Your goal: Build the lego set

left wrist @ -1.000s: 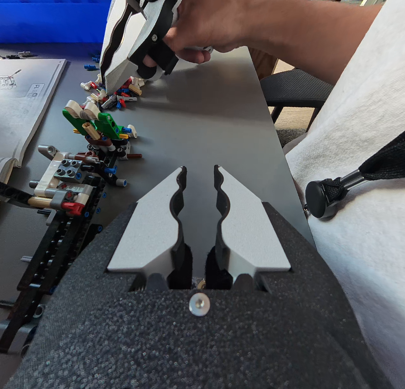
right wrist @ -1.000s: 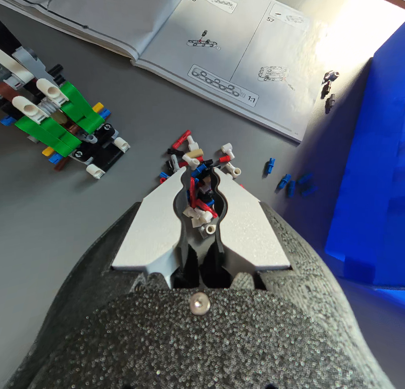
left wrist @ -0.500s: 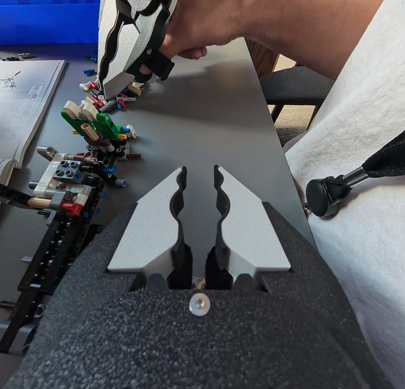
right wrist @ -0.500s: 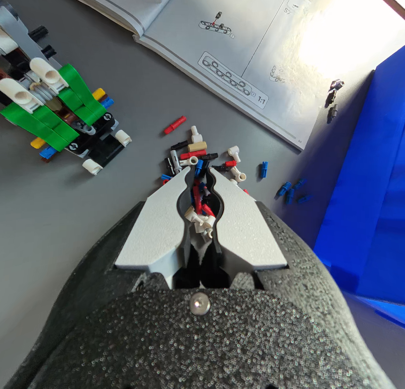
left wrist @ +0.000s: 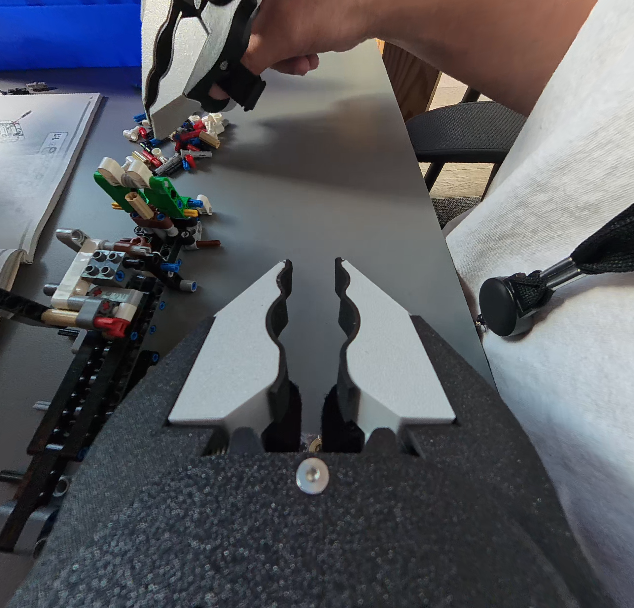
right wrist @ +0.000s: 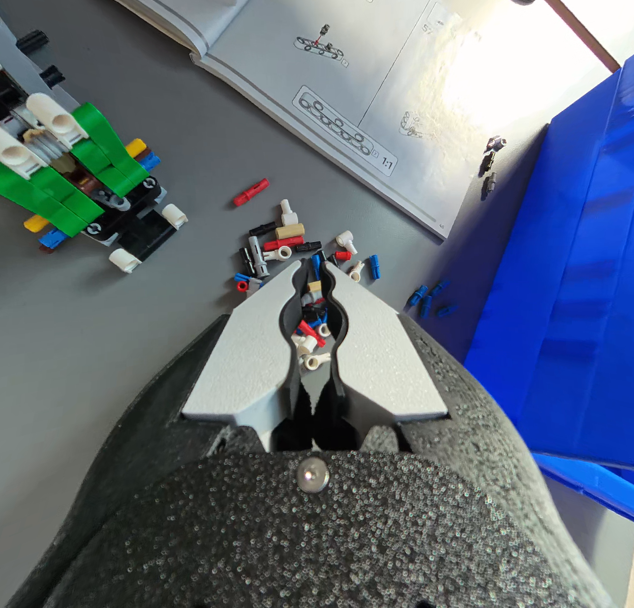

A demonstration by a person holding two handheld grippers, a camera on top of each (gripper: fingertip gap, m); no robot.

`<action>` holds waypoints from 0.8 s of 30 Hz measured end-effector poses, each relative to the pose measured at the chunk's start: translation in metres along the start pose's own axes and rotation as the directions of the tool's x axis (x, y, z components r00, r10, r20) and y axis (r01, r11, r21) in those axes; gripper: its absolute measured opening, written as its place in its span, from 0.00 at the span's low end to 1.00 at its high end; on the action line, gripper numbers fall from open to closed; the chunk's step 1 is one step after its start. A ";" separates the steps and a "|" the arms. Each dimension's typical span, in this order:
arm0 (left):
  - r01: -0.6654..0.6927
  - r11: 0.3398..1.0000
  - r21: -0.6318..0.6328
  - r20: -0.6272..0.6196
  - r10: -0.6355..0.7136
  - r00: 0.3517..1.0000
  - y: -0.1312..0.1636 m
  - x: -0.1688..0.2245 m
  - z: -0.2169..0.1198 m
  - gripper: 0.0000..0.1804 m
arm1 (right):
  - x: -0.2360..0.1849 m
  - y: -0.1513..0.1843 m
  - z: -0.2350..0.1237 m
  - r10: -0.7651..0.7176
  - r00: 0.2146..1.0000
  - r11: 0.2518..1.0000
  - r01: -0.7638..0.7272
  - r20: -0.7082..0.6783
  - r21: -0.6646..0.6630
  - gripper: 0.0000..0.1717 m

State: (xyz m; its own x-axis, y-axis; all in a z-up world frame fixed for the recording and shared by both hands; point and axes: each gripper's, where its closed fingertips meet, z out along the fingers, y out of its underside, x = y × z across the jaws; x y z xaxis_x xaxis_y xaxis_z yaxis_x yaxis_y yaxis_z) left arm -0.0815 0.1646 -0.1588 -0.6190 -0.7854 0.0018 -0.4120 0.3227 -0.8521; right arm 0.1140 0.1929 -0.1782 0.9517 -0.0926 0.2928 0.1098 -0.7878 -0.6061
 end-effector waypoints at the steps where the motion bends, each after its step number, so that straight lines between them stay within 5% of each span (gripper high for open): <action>1: -0.001 1.000 -0.001 0.000 0.001 1.000 0.000 0.000 0.000 0.13 | 0.001 0.000 0.002 -0.001 1.000 1.000 0.001 0.007 -0.008 0.03; 12: -0.005 1.000 -0.005 0.000 0.005 1.000 0.001 0.000 0.001 0.13 | -0.001 0.006 0.008 0.026 0.995 0.998 -0.021 0.094 -0.057 0.02; 18: -0.003 1.000 -0.004 -0.002 0.003 1.000 0.000 0.000 0.000 0.13 | 0.063 -0.001 -0.016 0.160 0.972 0.986 -0.151 -0.170 0.064 0.02; 24: -0.006 1.000 -0.008 -0.004 0.006 1.000 0.001 0.001 0.001 0.12 | 0.089 0.023 0.002 0.245 0.934 0.964 -0.262 -0.259 -0.035 0.03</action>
State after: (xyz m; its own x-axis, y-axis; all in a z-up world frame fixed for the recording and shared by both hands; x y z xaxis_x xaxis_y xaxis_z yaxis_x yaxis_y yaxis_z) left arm -0.0821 0.1637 -0.1600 -0.6242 -0.7813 -0.0010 -0.4137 0.3316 -0.8479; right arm 0.2015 0.1679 -0.1680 0.8419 -0.4368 0.3168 -0.1534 -0.7566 -0.6356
